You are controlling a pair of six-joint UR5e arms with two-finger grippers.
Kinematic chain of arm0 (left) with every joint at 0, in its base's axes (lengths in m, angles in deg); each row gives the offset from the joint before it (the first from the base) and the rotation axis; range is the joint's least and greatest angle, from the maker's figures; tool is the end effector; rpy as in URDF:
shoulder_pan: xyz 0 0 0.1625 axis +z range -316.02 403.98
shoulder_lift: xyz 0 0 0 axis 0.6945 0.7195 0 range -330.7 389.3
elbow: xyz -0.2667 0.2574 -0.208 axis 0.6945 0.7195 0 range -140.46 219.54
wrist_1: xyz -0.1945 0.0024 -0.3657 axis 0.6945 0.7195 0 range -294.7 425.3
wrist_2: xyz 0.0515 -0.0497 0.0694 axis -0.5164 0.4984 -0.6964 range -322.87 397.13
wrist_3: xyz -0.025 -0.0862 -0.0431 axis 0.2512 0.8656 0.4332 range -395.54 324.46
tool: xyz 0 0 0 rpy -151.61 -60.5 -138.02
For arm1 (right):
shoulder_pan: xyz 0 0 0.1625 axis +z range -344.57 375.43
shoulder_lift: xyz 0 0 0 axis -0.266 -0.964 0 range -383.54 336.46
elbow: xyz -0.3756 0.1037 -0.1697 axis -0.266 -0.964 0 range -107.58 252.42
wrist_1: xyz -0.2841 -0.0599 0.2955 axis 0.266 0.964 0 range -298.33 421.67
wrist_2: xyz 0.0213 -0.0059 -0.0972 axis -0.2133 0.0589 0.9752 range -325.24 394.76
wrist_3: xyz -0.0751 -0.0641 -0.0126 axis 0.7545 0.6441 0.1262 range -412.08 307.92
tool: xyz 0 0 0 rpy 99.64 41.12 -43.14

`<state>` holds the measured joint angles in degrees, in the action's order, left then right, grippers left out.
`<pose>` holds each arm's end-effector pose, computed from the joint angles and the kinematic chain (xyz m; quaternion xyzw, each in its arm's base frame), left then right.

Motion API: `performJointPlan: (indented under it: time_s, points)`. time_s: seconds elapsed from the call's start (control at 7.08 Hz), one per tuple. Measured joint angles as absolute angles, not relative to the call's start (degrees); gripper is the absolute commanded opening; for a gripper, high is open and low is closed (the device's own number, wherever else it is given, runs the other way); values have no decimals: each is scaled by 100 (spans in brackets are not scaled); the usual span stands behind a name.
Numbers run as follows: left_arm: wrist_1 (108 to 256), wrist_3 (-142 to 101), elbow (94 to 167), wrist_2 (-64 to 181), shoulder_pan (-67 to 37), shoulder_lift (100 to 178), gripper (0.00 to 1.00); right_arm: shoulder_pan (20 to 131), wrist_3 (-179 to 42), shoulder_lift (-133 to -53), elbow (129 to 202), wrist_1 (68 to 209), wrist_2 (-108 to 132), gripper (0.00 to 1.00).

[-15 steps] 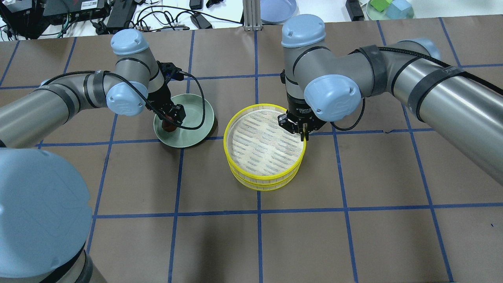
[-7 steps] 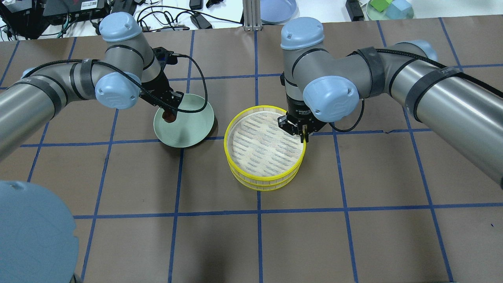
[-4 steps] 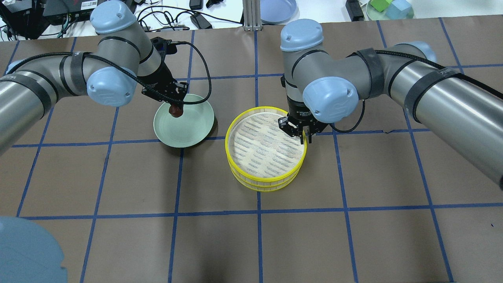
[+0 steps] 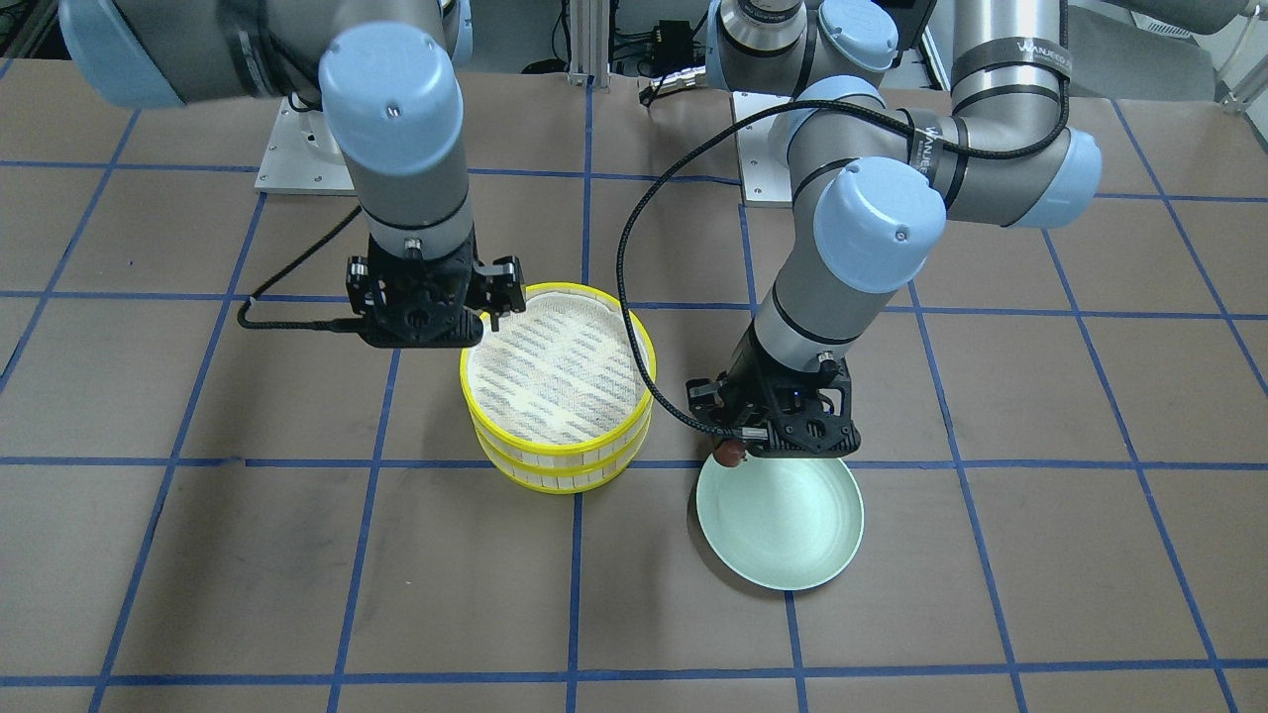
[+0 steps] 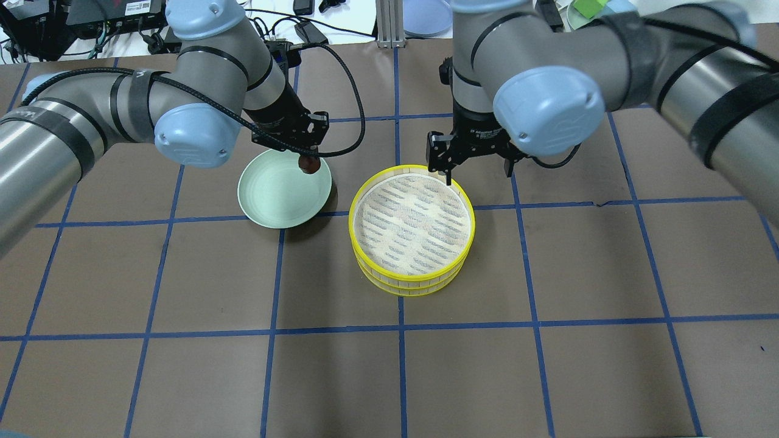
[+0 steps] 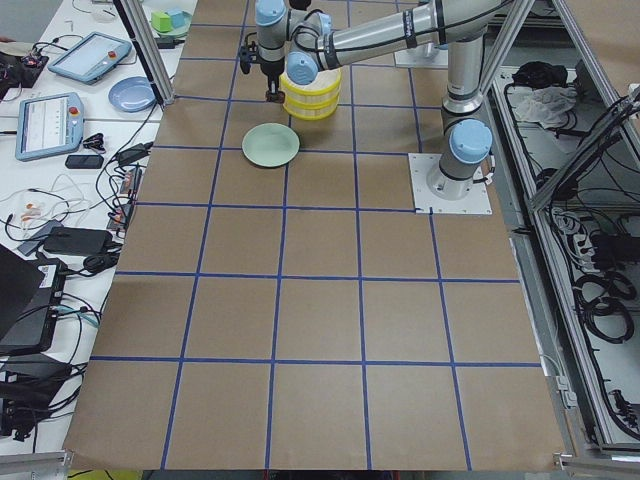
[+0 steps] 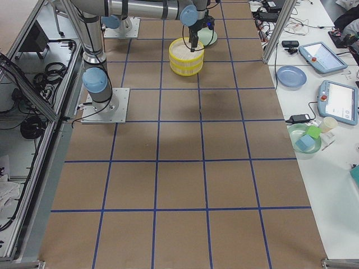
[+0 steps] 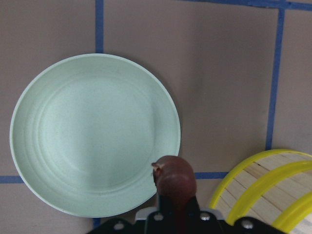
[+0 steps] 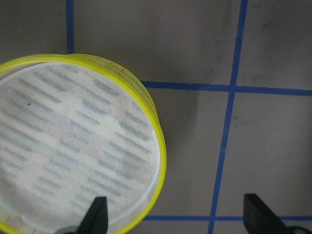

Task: Place buns in different layers of steamer
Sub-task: 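Carry the brown bun over the steamer with the left gripper while the right rises, then lower the brown bun onto the top tier and open the left gripper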

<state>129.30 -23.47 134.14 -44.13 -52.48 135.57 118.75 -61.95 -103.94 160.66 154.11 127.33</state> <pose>-0.2144 -0.5731 0.3416 0.0453 -0.9951 0.0318 0.0823 0.2520 -0.5049 0.4197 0.0312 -0.9982 -0.0416 0.0314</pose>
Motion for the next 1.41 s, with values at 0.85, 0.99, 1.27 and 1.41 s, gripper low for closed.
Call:
performJointPlan:
  time_s: [0.85,0.99,1.27,1.41]
  points:
    - [12955,-608,13500,-3525,-6504,13483,100,10813,-5425,-11279,15441,14551,12622,100]
    - [12977,-606,13510,-3510,-6543,13487,100,10722,-5373,-11304,15446,14629,12613,100]
    - [13060,-639,13505,-3512,-6542,13470,100,10672,-5365,-11316,15456,14837,12602,100]
    - [13142,-812,13464,-3626,-6474,13429,100,10669,-5383,-11318,15483,15160,12601,100]
